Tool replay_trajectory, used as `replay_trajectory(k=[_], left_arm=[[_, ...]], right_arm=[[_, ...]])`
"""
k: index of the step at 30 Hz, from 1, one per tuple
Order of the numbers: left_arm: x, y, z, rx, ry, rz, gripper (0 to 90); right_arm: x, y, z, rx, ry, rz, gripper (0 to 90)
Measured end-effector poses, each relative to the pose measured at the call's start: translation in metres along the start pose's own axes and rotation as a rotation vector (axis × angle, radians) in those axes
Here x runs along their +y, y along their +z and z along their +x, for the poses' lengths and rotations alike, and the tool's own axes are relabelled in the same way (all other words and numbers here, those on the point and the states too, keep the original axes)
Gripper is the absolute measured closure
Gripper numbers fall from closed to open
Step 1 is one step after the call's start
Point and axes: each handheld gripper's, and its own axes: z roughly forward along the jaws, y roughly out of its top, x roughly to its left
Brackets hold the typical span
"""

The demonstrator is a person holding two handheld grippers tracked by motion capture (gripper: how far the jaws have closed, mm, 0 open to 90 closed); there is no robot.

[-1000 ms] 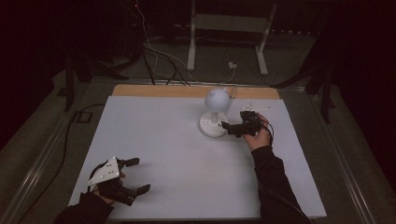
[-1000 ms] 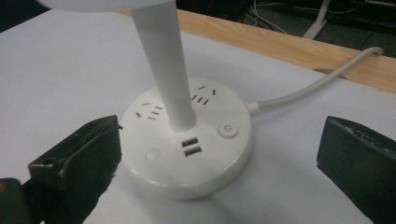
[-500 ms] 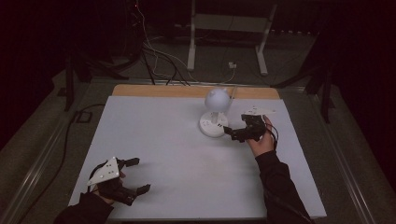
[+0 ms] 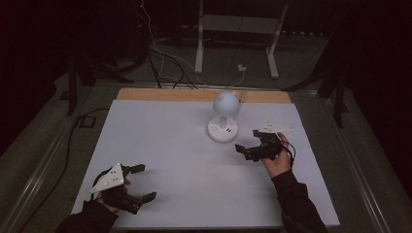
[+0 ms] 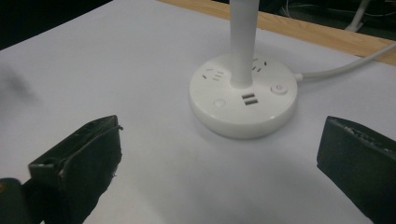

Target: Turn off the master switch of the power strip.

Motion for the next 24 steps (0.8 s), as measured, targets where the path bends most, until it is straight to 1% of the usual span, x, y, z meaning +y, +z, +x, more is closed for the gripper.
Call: replay_trajectory(k=[6, 12, 16, 18, 20, 24], left_arm=[[0.000, 0.000, 0.000, -0.002, 0.002, 0.001, 0.3], [0.000, 0.000, 0.000, -0.002, 0.006, 0.004, 0.3], [0.000, 0.000, 0.000, -0.003, 0.006, 0.004, 0.4], [0.000, 0.000, -0.001, -0.004, 0.007, 0.005, 0.3], [0.000, 0.001, -0.001, -0.005, 0.007, 0.006, 0.4], [0.000, 0.000, 0.000, -0.003, 0.006, 0.005, 0.4]], right_arm=[[-0.013, -0.015, 0.006, 0.015, 0.003, -0.021, 0.0], [-0.034, -0.027, 0.012, 0.012, -0.004, 0.003, 0.0], [-0.047, -0.035, 0.015, 0.018, 0.008, 0.016, 0.0], [-0.057, -0.039, 0.016, 0.014, 0.006, 0.041, 0.0], [-0.059, -0.040, 0.016, 0.008, 0.001, 0.049, 0.0], [-0.069, -0.045, 0.017, -0.023, -0.007, 0.061, 0.0]])
